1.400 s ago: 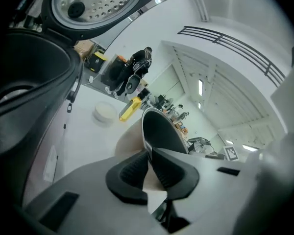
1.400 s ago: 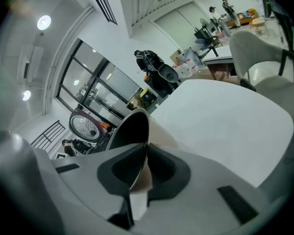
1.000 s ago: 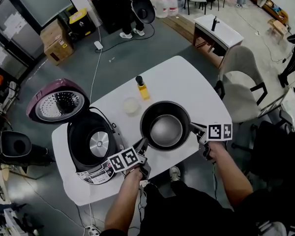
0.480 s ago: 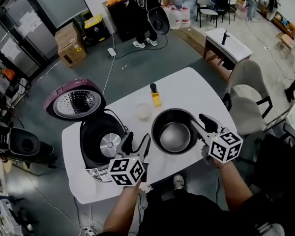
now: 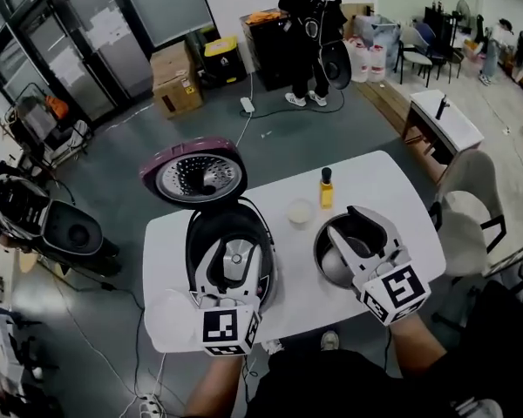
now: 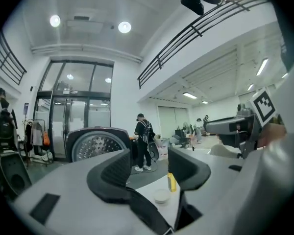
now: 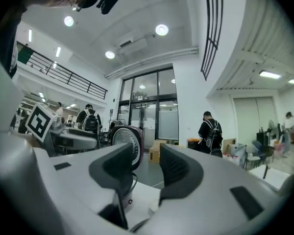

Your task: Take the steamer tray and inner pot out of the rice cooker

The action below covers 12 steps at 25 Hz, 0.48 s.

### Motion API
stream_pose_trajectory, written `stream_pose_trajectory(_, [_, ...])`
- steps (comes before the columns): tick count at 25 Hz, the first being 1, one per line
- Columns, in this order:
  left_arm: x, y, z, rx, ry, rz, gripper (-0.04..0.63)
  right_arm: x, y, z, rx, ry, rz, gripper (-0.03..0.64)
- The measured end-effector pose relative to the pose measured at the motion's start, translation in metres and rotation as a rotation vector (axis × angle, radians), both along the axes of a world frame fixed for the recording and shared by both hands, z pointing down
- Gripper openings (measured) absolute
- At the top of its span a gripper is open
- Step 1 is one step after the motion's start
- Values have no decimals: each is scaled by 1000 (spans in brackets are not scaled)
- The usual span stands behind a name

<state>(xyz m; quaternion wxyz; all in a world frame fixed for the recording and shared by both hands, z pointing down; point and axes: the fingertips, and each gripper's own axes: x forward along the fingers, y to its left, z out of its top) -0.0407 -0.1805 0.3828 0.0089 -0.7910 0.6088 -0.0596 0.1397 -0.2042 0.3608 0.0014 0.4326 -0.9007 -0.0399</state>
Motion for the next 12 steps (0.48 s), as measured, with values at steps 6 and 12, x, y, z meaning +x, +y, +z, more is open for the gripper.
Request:
stream_pose_trajectory(6, [-53, 14, -4, 11, -26, -60, 230, -76, 8, -13, 96, 76, -84, 153])
stream_pose_trajectory(12, [-103, 19, -11, 21, -6, -127, 176, -126, 1, -23, 124, 59, -107, 71])
